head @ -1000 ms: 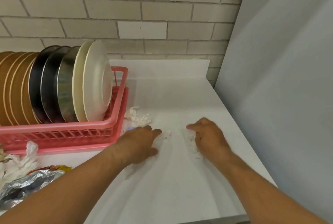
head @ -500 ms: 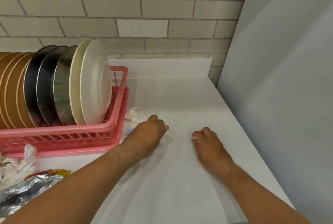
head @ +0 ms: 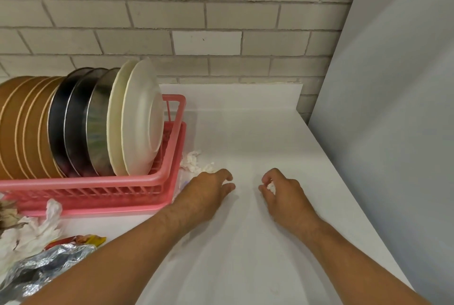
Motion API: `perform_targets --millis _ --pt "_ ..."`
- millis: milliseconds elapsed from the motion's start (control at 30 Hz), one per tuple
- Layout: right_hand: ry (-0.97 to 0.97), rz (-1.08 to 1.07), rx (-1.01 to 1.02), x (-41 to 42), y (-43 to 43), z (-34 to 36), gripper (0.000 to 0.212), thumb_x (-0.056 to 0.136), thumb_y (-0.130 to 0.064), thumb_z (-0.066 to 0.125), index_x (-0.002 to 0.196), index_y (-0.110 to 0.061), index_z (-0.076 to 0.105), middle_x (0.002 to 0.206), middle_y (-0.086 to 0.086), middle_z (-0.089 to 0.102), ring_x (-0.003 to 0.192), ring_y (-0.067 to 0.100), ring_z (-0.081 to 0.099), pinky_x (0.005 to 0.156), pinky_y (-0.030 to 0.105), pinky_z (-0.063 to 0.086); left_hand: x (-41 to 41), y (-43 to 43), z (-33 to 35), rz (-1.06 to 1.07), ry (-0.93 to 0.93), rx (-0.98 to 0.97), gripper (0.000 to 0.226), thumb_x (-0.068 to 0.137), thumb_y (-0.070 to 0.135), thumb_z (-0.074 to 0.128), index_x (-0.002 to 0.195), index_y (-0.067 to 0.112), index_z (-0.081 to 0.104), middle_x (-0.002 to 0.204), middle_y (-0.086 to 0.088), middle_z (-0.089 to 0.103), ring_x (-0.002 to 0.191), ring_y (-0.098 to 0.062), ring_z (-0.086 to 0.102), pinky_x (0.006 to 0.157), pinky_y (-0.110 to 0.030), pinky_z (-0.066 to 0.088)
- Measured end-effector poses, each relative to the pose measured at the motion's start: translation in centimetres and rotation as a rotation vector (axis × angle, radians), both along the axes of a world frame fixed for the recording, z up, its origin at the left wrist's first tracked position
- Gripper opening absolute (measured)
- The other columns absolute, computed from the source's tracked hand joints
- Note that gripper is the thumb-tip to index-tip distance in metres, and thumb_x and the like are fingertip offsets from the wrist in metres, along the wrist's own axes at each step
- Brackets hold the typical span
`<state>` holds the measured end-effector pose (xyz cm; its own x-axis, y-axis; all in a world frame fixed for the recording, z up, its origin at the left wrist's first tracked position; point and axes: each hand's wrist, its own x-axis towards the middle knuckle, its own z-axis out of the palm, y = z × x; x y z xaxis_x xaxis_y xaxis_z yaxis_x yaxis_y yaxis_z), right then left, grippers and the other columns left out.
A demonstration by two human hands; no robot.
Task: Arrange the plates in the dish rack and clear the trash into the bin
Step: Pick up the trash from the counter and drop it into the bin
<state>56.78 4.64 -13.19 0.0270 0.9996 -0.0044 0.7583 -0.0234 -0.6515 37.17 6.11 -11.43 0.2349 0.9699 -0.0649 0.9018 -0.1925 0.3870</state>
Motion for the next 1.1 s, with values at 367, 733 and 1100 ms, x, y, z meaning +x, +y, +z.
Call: perform_targets --millis 367,733,1100 --pt "-0.103 -0.060 -0.050 0.3 -0.7 0.7 0.045 0.082 -0.066 0.055 0.066 -0.023 0.053 0.064 -0.007 0.060 0.059 0.011 0.054 0.056 0.025 0.044 -0.3 4.6 -1.0 0.169 0.322 0.004 0.028 0.098 0.028 0.041 0.108 0.010 0.060 0.109 -0.008 0.063 0.101 -0.026 0.058 0.088 -0.034 0.042" --pt "0.267 -0.098 -0.159 0.2 -2.1 1.6 0.029 0.080 -0.029 0.076 0.074 -0.007 0.058 0.065 0.011 0.060 0.043 0.018 0.054 0.045 0.029 0.049 1.8 -0.3 1.5 -0.061 0.051 0.095 0.032 0.100 0.036 0.033 0.115 0.010 0.044 0.112 -0.009 0.052 0.097 -0.028 0.054 0.076 -0.036 0.040" --pt "0.090 -0.160 0.040 -8.7 -8.7 3.0 0.059 0.099 -0.045 0.036 0.049 -0.015 0.035 0.048 -0.005 0.039 0.049 0.014 0.039 0.056 0.030 0.037 -6.6 -6.2 3.2 -0.163 -0.218 0.134 0.027 0.096 0.046 0.041 0.099 0.025 0.057 0.100 0.006 0.059 0.089 -0.011 0.056 0.079 -0.030 0.047"
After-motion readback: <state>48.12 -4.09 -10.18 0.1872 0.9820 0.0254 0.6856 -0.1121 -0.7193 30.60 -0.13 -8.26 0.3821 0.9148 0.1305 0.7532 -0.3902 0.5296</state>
